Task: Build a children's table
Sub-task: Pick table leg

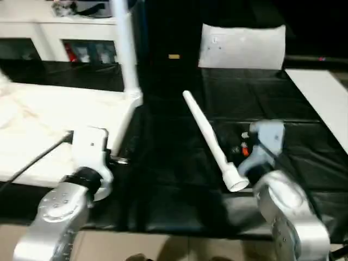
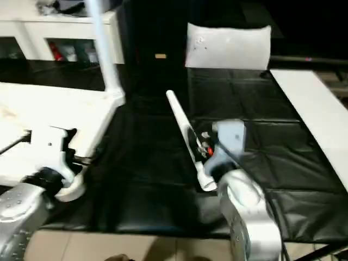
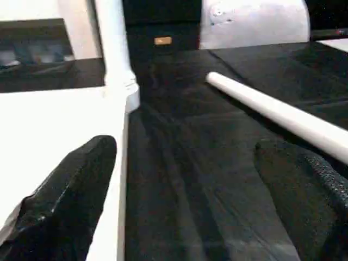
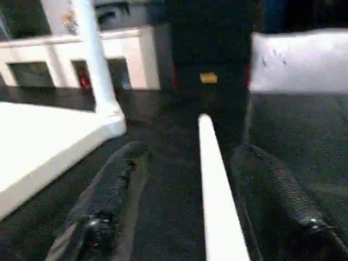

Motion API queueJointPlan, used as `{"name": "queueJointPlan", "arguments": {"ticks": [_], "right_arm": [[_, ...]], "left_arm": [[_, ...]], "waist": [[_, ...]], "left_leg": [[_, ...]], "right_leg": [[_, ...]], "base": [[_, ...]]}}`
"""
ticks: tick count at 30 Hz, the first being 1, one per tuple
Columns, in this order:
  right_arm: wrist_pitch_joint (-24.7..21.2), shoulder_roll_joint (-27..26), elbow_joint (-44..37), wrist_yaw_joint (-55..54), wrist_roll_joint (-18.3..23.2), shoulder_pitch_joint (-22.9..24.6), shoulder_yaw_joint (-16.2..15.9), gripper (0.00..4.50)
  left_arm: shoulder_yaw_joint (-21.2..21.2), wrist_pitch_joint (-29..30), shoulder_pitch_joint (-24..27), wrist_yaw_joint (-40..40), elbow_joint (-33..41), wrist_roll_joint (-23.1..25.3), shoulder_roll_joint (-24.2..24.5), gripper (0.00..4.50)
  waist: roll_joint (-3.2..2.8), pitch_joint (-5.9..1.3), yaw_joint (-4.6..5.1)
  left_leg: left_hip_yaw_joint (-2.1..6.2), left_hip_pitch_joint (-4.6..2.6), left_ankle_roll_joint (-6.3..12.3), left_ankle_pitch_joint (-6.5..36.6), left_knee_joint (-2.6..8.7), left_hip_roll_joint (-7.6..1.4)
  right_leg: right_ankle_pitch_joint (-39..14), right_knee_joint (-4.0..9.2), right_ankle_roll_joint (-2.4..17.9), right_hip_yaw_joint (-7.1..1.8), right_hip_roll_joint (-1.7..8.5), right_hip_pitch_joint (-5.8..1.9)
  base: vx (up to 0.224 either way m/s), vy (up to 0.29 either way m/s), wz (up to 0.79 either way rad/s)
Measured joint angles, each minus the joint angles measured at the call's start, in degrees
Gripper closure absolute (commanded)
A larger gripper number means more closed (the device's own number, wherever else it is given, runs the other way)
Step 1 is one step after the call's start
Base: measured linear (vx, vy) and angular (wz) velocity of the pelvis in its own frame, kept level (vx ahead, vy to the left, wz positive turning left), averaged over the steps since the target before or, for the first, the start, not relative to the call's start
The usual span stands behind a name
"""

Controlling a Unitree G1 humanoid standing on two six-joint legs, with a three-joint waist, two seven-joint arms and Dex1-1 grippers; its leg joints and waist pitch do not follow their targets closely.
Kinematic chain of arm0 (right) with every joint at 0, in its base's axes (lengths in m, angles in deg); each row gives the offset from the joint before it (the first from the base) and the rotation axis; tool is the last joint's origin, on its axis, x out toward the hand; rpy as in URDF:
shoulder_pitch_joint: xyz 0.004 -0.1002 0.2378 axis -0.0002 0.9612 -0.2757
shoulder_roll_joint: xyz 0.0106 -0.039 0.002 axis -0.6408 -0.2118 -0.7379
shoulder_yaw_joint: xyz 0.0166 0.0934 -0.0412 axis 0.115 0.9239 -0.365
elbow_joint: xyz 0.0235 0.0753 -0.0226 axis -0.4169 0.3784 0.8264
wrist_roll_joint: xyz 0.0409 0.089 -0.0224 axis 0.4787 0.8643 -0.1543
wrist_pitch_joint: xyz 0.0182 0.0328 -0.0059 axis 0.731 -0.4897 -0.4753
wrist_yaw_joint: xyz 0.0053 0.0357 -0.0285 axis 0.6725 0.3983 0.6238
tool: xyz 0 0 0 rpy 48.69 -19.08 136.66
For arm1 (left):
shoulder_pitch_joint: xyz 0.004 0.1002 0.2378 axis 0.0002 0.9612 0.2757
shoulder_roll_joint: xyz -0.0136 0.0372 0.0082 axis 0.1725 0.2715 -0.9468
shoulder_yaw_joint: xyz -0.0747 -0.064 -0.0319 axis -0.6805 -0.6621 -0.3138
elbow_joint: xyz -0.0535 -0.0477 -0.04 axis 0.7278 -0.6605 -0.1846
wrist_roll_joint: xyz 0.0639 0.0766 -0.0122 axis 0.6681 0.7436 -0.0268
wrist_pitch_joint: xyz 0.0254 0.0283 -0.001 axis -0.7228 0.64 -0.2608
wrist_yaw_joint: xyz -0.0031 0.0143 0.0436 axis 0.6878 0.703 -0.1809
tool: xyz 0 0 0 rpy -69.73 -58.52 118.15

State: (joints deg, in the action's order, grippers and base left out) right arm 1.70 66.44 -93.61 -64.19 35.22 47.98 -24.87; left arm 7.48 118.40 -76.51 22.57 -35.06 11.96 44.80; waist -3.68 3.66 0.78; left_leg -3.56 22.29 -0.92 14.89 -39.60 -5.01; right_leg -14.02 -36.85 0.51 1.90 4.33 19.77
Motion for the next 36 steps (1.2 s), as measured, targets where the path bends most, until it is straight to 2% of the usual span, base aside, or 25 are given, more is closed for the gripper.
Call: {"name": "queueJointPlan", "arguments": {"ticks": [1, 3, 6, 9, 11, 14, 17, 19, 20, 22, 24, 28, 30, 33, 35, 36], "right_arm": [[-0.2, 0.6, 0.1, -0.1, -0.1, -0.6, 0.0, 1.38], [-0.6, 1.5, 0.1, -0.2, -0.2, -2.9, 0.0, 1.16], [-5.2, 3.9, 1.4, -0.7, -1.4, -7.6, -0.2, 0.96], [-15.0, 7.9, 6.8, 0.2, -2.4, -15.3, -1.4, 0.77], [-19.2, 9.1, 11.9, 2.6, -1.5, -19.3, -1.7, 0.52], [-20.8, 9.6, 17.0, 4.9, -0.6, -22.4, -3.3, 0.29], [-23.6, 9.0, 23.9, 6.2, 0.0, -27.4, -4.6, 0.29], [-26.1, 9.1, 27.8, 6.5, -0.1, -30.3, -5.7, 0.29], [-26.7, 9.1, 29.1, 6.6, -0.1, -30.8, -5.9, 0.29], [-29.6, 8.9, 37.1, 7.6, -0.4, -35.8, -7.9, 0.29], [-32.4, 8.0, 42.3, 7.9, -0.2, -38.8, -7.6, 0.29], [-34.2, 6.3, 45.8, 8.7, 0.9, -39.7, -7.5, 0.29], [-34.2, 6.3, 47.7, 8.7, 1.0, -40.0, -7.8, 0.63], [-34.3, 6.8, 48.8, 10.0, 1.1, -40.1, -9.3, 0.68], [-34.4, 7.1, 48.9, 10.9, 1.1, -40.1, -9.9, 1.08], [-34.4, 7.6, 49.1, 11.4, 1.1, -40.2, -10.6, 1.10]], "left_arm": [[0.4, 0.0, 0.0, -0.2, 0.0, 0.1, -0.3, 0.00], [0.7, 0.0, -0.2, -0.6, -0.1, 0.2, -0.7, 0.00], [2.0, 0.0, -1.6, -0.6, -0.2, 0.5, -0.3, 0.00], [3.4, 0.9, -2.2, 1.2, -0.2, 0.6, 1.0, 0.00], [4.6, 2.2, -2.6, 3.1, -0.1, 0.4, 3.0, 0.00], [4.9, 3.9, -3.3, 4.6, 0.2, -0.2, 3.5, 0.00], [5.5, 6.2, -3.5, 7.2, 1.4, -2.3, 5.7, 0.00], [6.8, 7.2, -3.5, 9.2, 2.6, -3.3, 7.5, 0.00], [7.2, 7.5, -3.4, 9.9, 2.9, -3.5, 7.8, 0.00], [8.3, 9.0, -3.0, 12.7, 4.8, -4.4, 11.3, 0.00], [8.7, 10.3, -2.3, 14.5, 6.8, -5.6, 12.0, 0.00], [9.5, 11.1, -2.1, 15.5, 7.3, -6.8, 12.1, 0.00], [9.5, 11.3, -2.1, 15.5, 7.3, -6.8, 12.2, 0.00], [9.5, 11.4, -2.1, 15.6, 7.3, -6.8, 12.4, 0.00], [9.5, 11.6, -2.1, 15.9, 7.3, -6.8, 12.5, 0.00], [9.5, 11.7, -2.1, 16.1, 7.3, -6.9, 12.7, 0.00]], "waist": [[0.32, -0.03, -0.12], [0.31, 0.14, -0.09], [0.61, 0.26, 0.38], [1.08, 0.44, 0.60], [1.26, 0.56, 0.63], [1.48, 0.62, 0.37], [1.56, 0.62, 0.23], [1.70, 0.56, 0.07], [1.71, 0.56, -0.05], [1.81, 0.60, -0.08], [1.90, 0.59, -0.34], [2.07, 0.63, -1.27], [2.12, 0.66, -1.55], [2.28, 0.75, -1.62], [2.30, 0.76, -1.55], [2.31, 0.75, -1.52]], "left_leg": [[-0.24, 0.03, -0.01, 0.0, 0.16, 0.24], [-0.81, 0.09, -0.05, 0.0, 0.63, 0.32], [-1.08, 0.00, -0.41, -0.2, 1.72, 0.29], [-1.27, 0.02, -0.78, -0.5, 2.24, 0.03], [-1.34, -0.03, -0.82, -0.5, 2.38, -0.20], [-2.05, 0.19, -1.30, -0.9, 2.98, -0.85], [-2.41, 0.40, -0.70, -3.3, 3.44, -1.38], [-2.56, 0.91, -0.77, -3.5, 3.53, -1.71], [-2.71, 0.89, -0.74, -3.5, 3.61, -1.86], [-2.99, 0.89, -0.76, -3.5, 3.74, -2.08], [-3.14, 0.85, -0.78, -3.5, 3.82, -2.27], [-3.39, 0.77, -0.89, -3.6, 3.91, -2.63], [-3.83, 0.74, -1.00, -3.7, 3.93, -2.91], [-4.29, 0.68, -1.08, -3.7, 3.93, -3.14], [-4.57, 0.67, -1.10, -3.7, 3.93, -3.29], [-4.65, 0.65, -1.11, -3.7, 3.93, -3.32]], "right_leg": [[0.4, 0.44, -1.0, 0.01, 0.52, -0.06], [0.4, 1.08, -2.5, 0.10, 1.11, 0.04], [0.4, 1.89, -2.6, 0.09, 1.14, 0.08], [0.7, 1.82, -2.6, 0.19, 1.10, 0.23], [0.9, 1.60, -2.6, 0.31, 1.05, 0.40], [1.3, 1.47, -2.1, 0.41, 0.96, 1.02], [2.1, 0.77, -2.1, 0.57, 0.75, 1.77], [2.1, 0.73, -1.9, 0.62, 0.53, 2.32], [2.1, 0.76, -1.8, 0.60, 0.46, 2.36], [2.0, 0.76, -1.6, 0.53, 0.30, 2.50], [1.9, 0.78, -1.4, 0.51, 0.19, 2.53], [1.9, 0.77, -1.3, 0.54, 0.02, 2.53], [1.9, 0.75, -1.3, 0.53, 0.02, 2.53], [2.0, 0.75, -1.1, 0.45, 0.02, 2.58], [2.1, 0.74, -1.1, 0.39, 0.02, 2.63], [2.1, 0.73, -1.1, 0.37, 0.02, 2.64]], "base": [[-0.052, 0.098, 0.08], [-0.054, 0.074, 0.01], [-0.038, 0.013, -0.03], [0.000, 0.000, 0.00], [0.000, 0.000, 0.00], [-0.002, -0.061, 0.01], [0.003, -0.020, 0.00], [0.000, 0.000, 0.00], [0.051, -0.038, -0.06], [0.000, 0.000, 0.00], [0.000, 0.000, 0.00], [0.000, 0.000, 0.00], [0.000, 0.000, 0.00], [0.000, 0.000, 0.00], [0.000, 0.000, 0.00], [0.000, 0.000, 0.00]]}}
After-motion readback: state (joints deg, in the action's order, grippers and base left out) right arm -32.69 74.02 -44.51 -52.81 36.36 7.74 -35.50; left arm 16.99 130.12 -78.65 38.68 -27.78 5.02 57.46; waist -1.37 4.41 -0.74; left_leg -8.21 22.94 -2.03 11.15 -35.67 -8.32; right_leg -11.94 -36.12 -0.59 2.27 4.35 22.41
